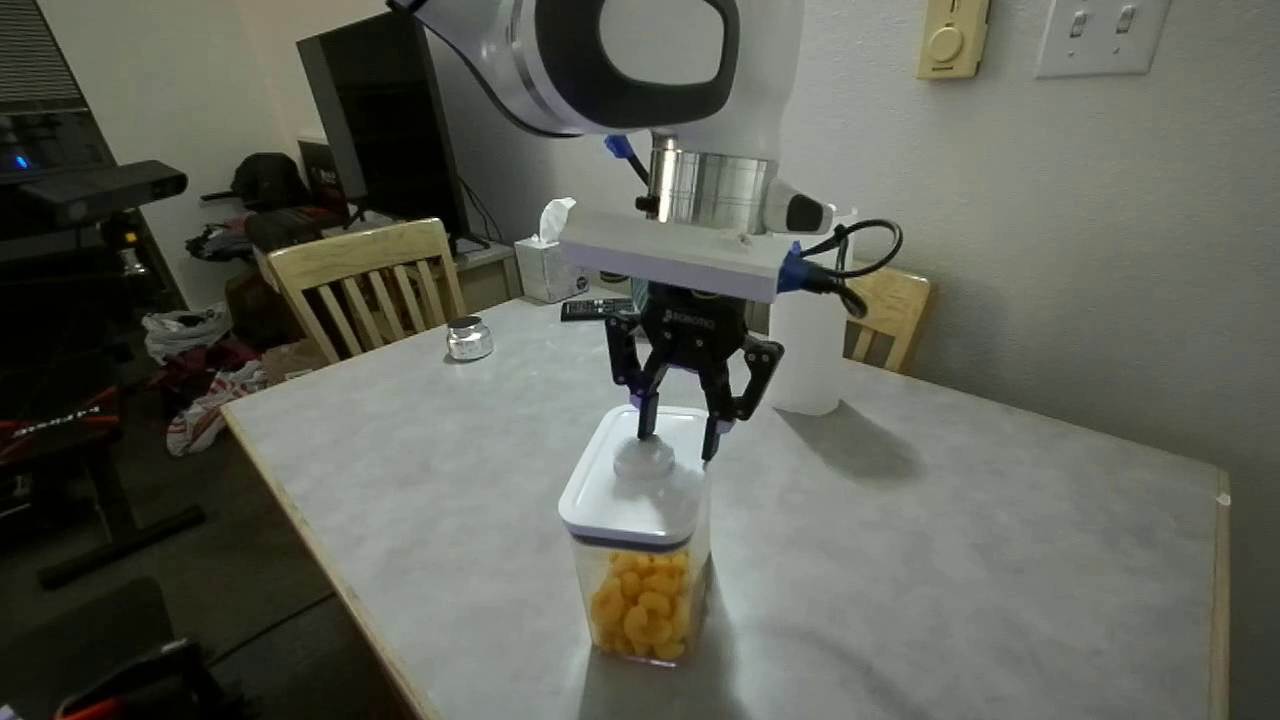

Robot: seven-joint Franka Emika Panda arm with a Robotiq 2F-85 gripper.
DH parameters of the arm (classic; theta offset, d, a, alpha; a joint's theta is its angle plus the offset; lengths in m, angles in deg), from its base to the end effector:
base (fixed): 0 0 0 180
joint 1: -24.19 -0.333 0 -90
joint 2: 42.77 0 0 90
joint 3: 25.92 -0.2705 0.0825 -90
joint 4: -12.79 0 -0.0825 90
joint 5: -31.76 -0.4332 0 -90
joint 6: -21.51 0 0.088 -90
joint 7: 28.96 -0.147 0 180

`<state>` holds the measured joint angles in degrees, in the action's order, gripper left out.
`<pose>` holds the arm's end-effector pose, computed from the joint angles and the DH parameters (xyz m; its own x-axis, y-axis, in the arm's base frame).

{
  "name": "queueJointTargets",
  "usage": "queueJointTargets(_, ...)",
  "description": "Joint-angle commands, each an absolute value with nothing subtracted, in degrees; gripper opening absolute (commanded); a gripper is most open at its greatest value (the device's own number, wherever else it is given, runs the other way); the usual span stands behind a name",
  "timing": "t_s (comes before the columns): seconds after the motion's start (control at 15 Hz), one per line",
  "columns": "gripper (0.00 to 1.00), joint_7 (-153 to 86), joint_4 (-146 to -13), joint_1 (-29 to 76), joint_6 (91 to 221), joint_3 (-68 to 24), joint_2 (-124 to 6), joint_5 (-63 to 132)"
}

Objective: Push the button on the lid then take it off the container

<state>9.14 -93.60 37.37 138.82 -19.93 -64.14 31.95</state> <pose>0.5934 -0.2074 0.1955 0.9288 0.3312 -0.1663 0.3223 -0.9433 -0.0788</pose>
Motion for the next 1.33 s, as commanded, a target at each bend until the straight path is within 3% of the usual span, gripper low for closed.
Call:
queueJointTargets(0.0,0.90,7.2,-94.8,37.4,138.2,-20.6,-63.6,31.8)
queueJointTargets(0.2,1.00,5.5,-96.2,37.3,138.6,-21.0,-62.9,31.6)
queueJointTargets(1.13,1.00,-6.4,-105.6,34.8,140.1,-21.0,-56.8,32.7)
queueJointTargets(1.2,0.82,-7.5,-106.2,34.5,140.2,-20.9,-56.1,32.8)
queueJointTargets(1.27,0.74,-8.6,-106.5,34.3,140.2,-20.8,-55.7,32.9)
